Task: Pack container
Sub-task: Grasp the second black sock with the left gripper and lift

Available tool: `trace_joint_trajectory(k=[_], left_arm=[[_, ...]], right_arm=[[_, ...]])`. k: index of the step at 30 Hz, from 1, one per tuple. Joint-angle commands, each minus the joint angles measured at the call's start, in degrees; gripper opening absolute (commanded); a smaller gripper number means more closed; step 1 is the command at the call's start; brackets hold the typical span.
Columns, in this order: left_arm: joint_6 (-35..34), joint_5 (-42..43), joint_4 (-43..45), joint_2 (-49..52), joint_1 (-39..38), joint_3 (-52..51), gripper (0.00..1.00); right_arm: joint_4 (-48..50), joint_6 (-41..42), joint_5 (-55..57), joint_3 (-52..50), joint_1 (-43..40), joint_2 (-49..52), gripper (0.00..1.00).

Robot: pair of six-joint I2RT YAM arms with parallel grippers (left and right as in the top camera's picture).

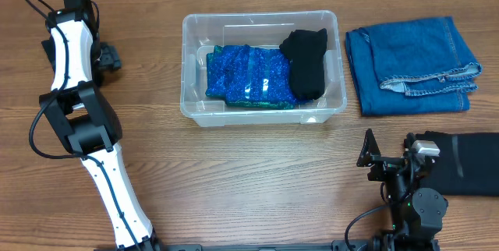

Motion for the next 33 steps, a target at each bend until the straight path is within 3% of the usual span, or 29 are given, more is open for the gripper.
trace_joint_trajectory(k=[1,4,6,12,20,27,33], left_arm=[[0.5,-0.2,-0.9,1.6,0.3,-0.3,0.68],[0.5,-0.2,-2.3,1.6,0.4,-0.3,0.21],[0.5,-0.1,-3.0,1.5,0.4,-0.2,0.04],[0.4,3.4,-8.0,-0.6,0.3,4.7,0.04],[1.9,12.9,-18.4,-4.6,-0.9,26.9,0.04],[11.6,14.1,-22.4,-9.0,-10.4,39.1,0.04],[28.0,14.3,-22.8,-15.1,-23.4,39.5,0.04]], right_arm=[[0.3,0.0,-0.3,0.0,-0.1,-0.4,1.0],[0.3,0.0,-0.3,0.0,-0.1,-0.4,1.0],[0.3,0.0,-0.3,0.0,-0.1,-0.4,1.0],[0.3,0.0,-0.3,0.0,-0.1,-0.4,1.0],[0.3,0.0,-0.3,0.0,-0.1,-0.4,1.0],[0.3,0.0,-0.3,0.0,-0.1,-0.4,1.0],[0.3,0.0,-0.3,0.0,-0.1,-0.4,1.0]])
